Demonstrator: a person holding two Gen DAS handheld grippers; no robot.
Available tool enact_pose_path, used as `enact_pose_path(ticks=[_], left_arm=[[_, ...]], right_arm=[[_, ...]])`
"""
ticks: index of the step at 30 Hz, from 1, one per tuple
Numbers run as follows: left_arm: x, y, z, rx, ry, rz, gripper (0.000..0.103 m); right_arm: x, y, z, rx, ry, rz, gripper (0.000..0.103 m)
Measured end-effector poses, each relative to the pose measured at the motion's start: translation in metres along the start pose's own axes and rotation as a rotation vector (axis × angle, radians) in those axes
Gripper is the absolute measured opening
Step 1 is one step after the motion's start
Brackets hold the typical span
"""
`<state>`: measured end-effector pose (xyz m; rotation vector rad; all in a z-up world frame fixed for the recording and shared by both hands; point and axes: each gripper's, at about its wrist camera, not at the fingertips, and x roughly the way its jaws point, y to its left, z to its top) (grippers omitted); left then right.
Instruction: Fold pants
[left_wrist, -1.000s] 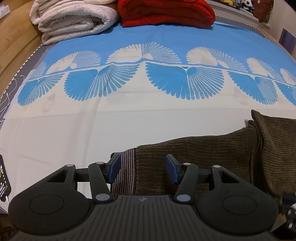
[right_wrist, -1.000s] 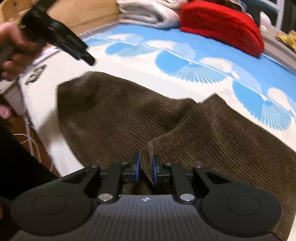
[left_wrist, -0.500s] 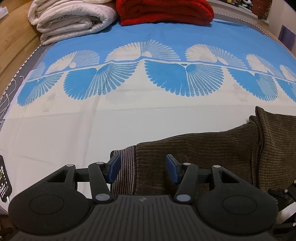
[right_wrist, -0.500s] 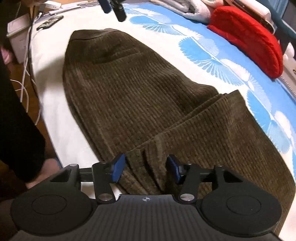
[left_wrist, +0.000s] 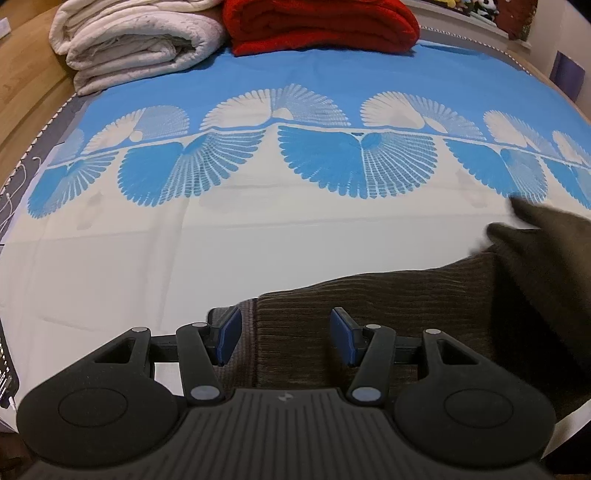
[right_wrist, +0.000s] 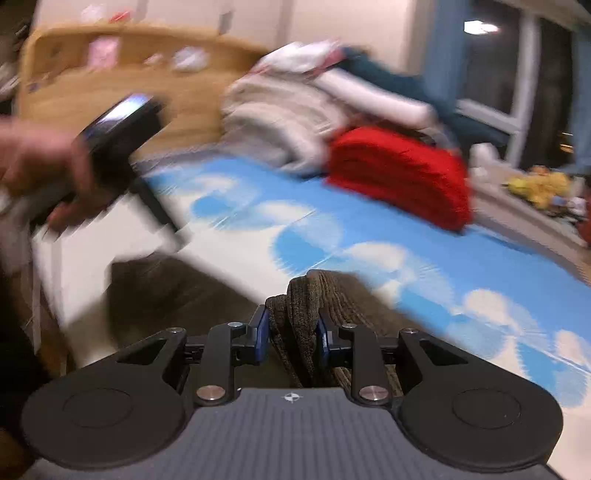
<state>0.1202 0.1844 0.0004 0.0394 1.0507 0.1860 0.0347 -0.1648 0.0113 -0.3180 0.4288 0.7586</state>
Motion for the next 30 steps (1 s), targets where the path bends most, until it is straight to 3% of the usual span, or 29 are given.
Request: enact_pose_path(ticks=[3,6,10,12,13,16,18,22,27,30], left_arm=[[0.001,-0.010,0.002,0.007,0.003,-0.013,0.059],[0.002,-0.022,0.005,0.014,0.004,-0.038,0.059],[0.007,-0.042,0.010,0.035,0.009,-0.080,0.059],[0.011,-0.054,0.012,0.035,0.036,-0.146,0.059],[0.012,-0.063,0.012,0.044,0.055,-0.196,0.059],[0.015,-0.099,0.005,0.123,0.112,-0.342,0.059],[0.016,-0.122,-0.003,0.186,0.150,-0.405,0.059],[0.032,-0.143,-0.028,0.207,0.260,-0.448,0.062],[0.052,-0.155,-0.051,0.170,0.376,-0.447,0.062],[0.056,-0.167,-0.058,0.174,0.403,-0.473,0.062]], right_arm=[[0.040,0.028,-0.032,-0.098,0.207,0.095,0.032],[0.055,0.038,-0.052,-0.154,0.342,0.171,0.031],[0.032,0.019,-0.038,-0.053,0.239,0.122,0.036],[0.028,-0.001,-0.042,0.038,0.225,0.069,0.040],[0.033,-0.008,-0.048,0.060,0.266,0.044,0.040],[0.054,-0.024,-0.085,0.097,0.540,0.058,0.041],[0.041,-0.034,-0.086,0.148,0.490,0.047,0.040],[-0.005,-0.070,-0.078,0.319,0.331,-0.024,0.046],[-0.046,-0.131,-0.112,0.589,0.300,-0.334,0.054],[-0.057,-0.160,-0.137,0.789,0.333,-0.439,0.062]])
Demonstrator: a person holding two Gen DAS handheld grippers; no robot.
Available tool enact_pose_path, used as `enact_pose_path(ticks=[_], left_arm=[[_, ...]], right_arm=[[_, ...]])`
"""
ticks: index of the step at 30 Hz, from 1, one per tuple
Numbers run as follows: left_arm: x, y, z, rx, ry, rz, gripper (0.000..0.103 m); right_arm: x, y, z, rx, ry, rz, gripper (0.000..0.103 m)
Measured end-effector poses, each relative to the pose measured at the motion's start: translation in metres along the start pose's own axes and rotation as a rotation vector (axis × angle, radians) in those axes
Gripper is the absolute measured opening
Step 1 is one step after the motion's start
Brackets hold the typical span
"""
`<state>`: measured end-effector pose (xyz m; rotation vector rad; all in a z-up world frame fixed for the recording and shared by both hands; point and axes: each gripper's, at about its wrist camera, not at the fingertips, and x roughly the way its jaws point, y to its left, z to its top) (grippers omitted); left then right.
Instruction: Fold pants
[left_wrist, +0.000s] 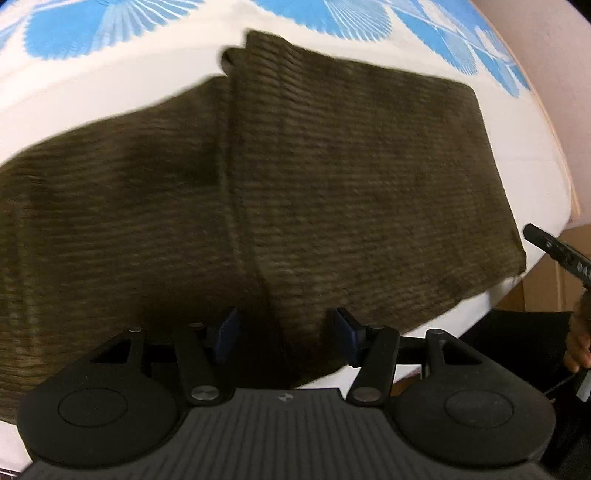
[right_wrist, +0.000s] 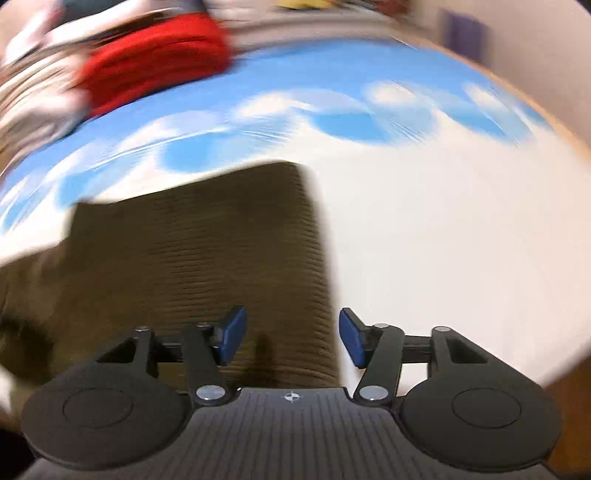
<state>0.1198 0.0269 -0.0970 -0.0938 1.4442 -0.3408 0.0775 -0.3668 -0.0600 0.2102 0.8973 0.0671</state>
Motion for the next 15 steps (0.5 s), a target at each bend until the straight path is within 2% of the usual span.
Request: enact_pose_path(ticks=[3,5,7,8,10,12,13,15], left_arm=[[0.011,-0.011,-0.001,0.030,0.017,0.029,0.062],[0.013,-0.013,-0.002,0.026,0.010,0.041,0.057],[0.012,-0.015,-0.003,0.028,-0.005,0.047,0.037],[0.011,-0.017,-0.003,0.037,-0.014,0.046,0.034],[0.002,-0.020,-0.005,0.057,-0.038,0.037,0.015],[-0.014,-0.018,-0.003,0.049,-0.068,0.004,0.014],[-0.022,-0.016,-0.004,0.036,-0.092,-0.023,0.013],[-0.044,-0.012,-0.007,0.016,-0.143,-0.105,0.013]], right_arm=[[0.016,-0.025,-0.004,0.168,0.104,0.058,0.068],[0.028,-0.030,-0.010,0.241,0.164,0.111,0.068],[0.032,-0.027,-0.012,0.272,0.188,0.146,0.073],[0.033,-0.024,-0.014,0.267,0.192,0.149,0.078],[0.035,-0.018,-0.013,0.241,0.203,0.143,0.081],[0.042,-0.015,-0.008,0.221,0.214,0.130,0.081],[0.044,-0.014,-0.008,0.217,0.216,0.128,0.079],[0.046,-0.013,-0.003,0.232,0.195,0.101,0.055]])
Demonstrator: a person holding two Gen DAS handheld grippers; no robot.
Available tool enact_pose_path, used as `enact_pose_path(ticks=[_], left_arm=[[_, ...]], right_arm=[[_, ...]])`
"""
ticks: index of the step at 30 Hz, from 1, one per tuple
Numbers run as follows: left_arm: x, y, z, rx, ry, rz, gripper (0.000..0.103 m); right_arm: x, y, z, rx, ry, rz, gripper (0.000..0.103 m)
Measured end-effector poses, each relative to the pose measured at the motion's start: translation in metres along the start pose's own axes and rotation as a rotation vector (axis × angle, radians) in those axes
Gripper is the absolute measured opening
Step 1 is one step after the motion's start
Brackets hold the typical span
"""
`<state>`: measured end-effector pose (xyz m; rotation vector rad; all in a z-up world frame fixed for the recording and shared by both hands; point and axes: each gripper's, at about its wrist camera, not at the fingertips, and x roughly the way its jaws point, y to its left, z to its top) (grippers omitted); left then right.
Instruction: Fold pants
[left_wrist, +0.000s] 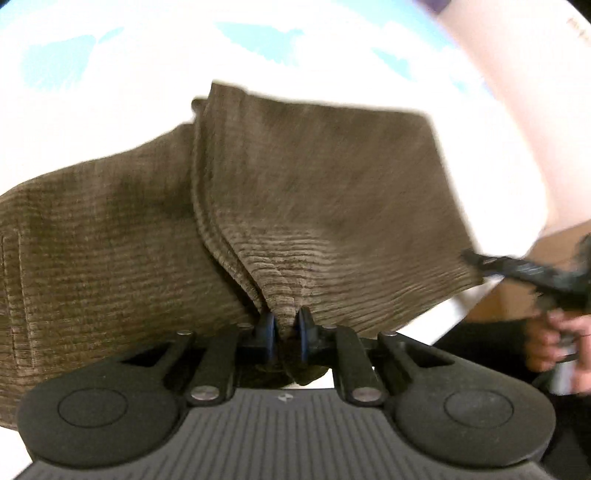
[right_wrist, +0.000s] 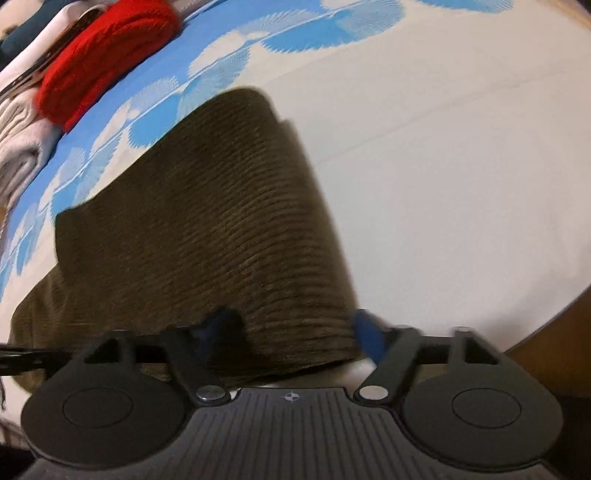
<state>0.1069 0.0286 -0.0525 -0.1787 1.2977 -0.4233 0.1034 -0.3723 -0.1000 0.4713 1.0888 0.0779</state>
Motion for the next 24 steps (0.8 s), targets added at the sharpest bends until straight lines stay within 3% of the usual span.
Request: enact_pose_path(ticks=[1,2,3,6,7,8,10,11,13,14,15,18,20,24], left_arm=[[-0.007,0.000,-0.002,-0.001,-0.012,-0.029,0.013],[-0.010,0.000,-0.005,0.001,-0.006,-0.042,0.013],[-0.007,0.001,-0.009,0.005,0.021,-0.027,0.013],[0.017,0.006,-0.018,0.056,0.141,0.098,0.017],[0.019,0.006,-0.017,0.069,0.142,0.127,0.026],[0.017,0.005,-0.015,0.075,0.124,0.140,0.029],[0.006,0.001,-0.005,0.087,0.055,0.148,0.042],[-0.001,-0.003,-0.001,0.111,0.004,0.187,0.046],[-0.007,-0.016,0.004,0.197,-0.085,0.287,0.047],[-0.007,-0.023,0.004,0.240,-0.112,0.321,0.047],[-0.005,-0.028,0.007,0.265,-0.123,0.330,0.047],[0.007,-0.037,0.015,0.295,-0.126,0.326,0.046],[0.016,-0.046,0.019,0.326,-0.126,0.348,0.045],[0.029,-0.054,0.026,0.355,-0.120,0.369,0.045]], right_arm=[[-0.004,-0.003,0.003,0.027,-0.021,-0.003,0.049],[-0.008,-0.009,0.006,0.054,-0.040,0.001,0.035],[-0.012,-0.013,0.009,0.073,-0.059,-0.005,0.028],[-0.016,-0.018,0.015,0.063,-0.105,-0.097,0.028],[-0.014,-0.020,0.015,0.067,-0.099,-0.098,0.030],[-0.011,-0.021,0.016,0.087,-0.084,-0.073,0.031],[-0.006,-0.021,0.015,0.110,-0.059,-0.018,0.031],[-0.006,-0.018,0.014,0.094,-0.067,-0.015,0.033],[-0.009,-0.011,0.014,0.047,-0.093,-0.013,0.051],[-0.009,-0.008,0.014,0.031,-0.101,0.000,0.063],[-0.008,-0.006,0.014,0.020,-0.100,0.012,0.069],[0.002,0.001,0.011,-0.036,-0.052,0.006,0.069],[0.013,0.001,0.004,-0.077,0.018,-0.042,0.069],[0.018,-0.003,0.007,-0.065,0.036,-0.034,0.069]])
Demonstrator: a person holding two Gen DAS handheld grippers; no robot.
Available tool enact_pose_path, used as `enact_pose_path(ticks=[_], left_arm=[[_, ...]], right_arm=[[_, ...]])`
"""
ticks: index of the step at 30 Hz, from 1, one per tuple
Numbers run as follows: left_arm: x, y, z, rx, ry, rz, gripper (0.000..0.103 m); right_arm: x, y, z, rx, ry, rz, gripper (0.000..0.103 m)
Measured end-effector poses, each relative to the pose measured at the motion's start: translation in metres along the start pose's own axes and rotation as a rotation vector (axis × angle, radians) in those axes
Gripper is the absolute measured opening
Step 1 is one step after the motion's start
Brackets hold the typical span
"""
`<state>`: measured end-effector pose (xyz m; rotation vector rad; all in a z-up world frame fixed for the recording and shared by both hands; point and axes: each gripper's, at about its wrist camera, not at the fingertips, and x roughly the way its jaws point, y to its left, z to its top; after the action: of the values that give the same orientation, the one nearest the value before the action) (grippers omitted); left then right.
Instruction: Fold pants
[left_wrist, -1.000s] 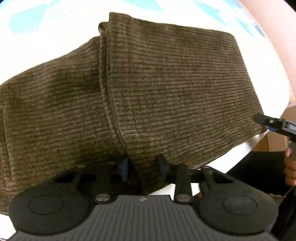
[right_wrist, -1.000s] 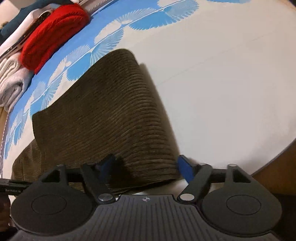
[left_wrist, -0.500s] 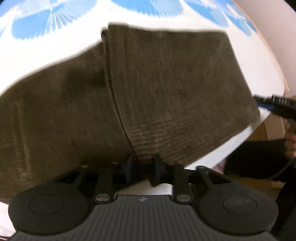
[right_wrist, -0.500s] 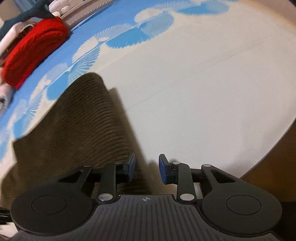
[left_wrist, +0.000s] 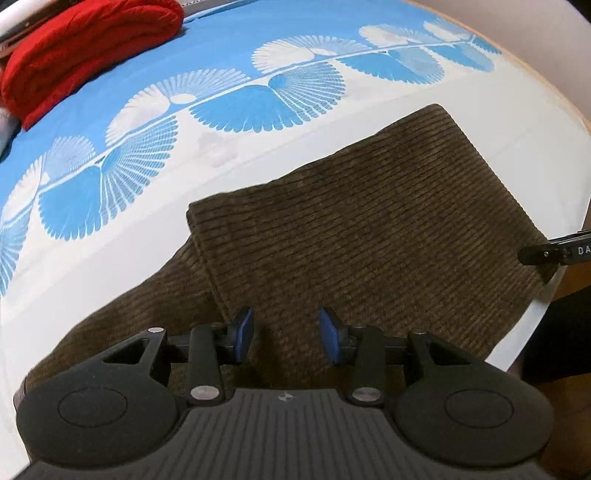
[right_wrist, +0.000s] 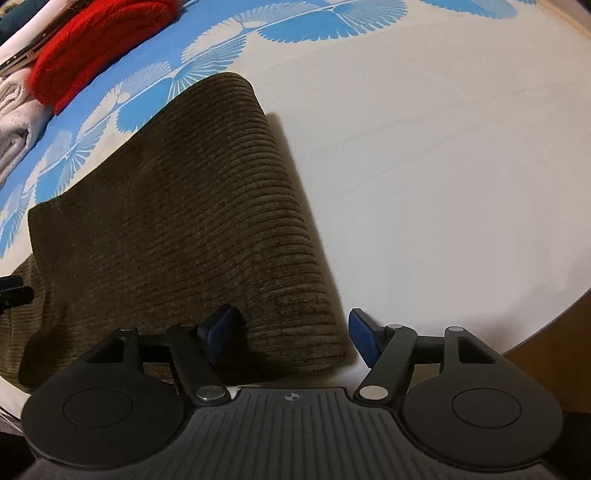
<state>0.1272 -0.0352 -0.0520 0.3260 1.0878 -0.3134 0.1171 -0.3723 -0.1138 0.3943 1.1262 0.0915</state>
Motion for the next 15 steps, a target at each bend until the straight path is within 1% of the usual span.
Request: enact_pose_path(ticks=[9,11,13,14,15], left_arm=[[0.011,-0.004,0.010,0.006,0.003,0.012,0.044],[0.011,-0.003,0.014,-0.008,-0.010,0.023,0.038],[0.011,0.003,0.021,-0.047,-0.033,0.056,0.021],[0.011,0.008,0.024,-0.071,-0.048,0.062,0.015],[0.012,0.014,0.028,-0.097,-0.056,0.071,0.005]], right_arm=[[-0.003,-0.002,-0.005,-0.013,0.001,0.022,0.070],[-0.002,-0.001,-0.005,-0.019,0.007,0.035,0.070],[-0.001,-0.001,-0.005,-0.023,0.015,0.046,0.071],[-0.001,0.000,-0.005,-0.027,0.015,0.045,0.071],[0.000,0.000,-0.005,-0.027,0.016,0.046,0.071]])
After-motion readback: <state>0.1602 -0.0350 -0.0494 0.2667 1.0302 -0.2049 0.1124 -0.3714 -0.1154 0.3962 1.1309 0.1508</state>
